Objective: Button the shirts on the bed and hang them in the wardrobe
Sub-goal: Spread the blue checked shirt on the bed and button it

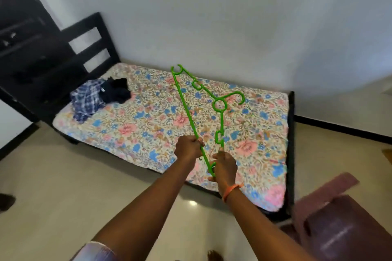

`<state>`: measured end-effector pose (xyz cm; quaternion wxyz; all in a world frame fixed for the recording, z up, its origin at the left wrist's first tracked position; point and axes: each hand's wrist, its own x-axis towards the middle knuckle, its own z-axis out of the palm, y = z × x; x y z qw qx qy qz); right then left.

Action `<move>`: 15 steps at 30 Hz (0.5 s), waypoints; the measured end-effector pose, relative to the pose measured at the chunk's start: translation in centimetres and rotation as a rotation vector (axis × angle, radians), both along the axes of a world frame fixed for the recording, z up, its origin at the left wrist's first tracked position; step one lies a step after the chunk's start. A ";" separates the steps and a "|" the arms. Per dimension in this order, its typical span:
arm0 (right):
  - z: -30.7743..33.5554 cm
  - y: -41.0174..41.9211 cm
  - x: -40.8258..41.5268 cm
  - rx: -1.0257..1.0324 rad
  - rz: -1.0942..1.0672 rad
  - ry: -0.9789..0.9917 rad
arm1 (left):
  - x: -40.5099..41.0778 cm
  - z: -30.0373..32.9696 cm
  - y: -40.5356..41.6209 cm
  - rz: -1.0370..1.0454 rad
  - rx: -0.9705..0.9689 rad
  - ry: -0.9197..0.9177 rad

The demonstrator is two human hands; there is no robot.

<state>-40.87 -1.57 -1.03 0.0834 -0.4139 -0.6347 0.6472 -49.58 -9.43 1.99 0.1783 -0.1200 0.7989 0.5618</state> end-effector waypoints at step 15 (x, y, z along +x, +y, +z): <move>-8.4 17.4 -30.7 0.569 0.070 -0.242 | -31.6 -7.1 10.1 -0.391 -0.124 -0.199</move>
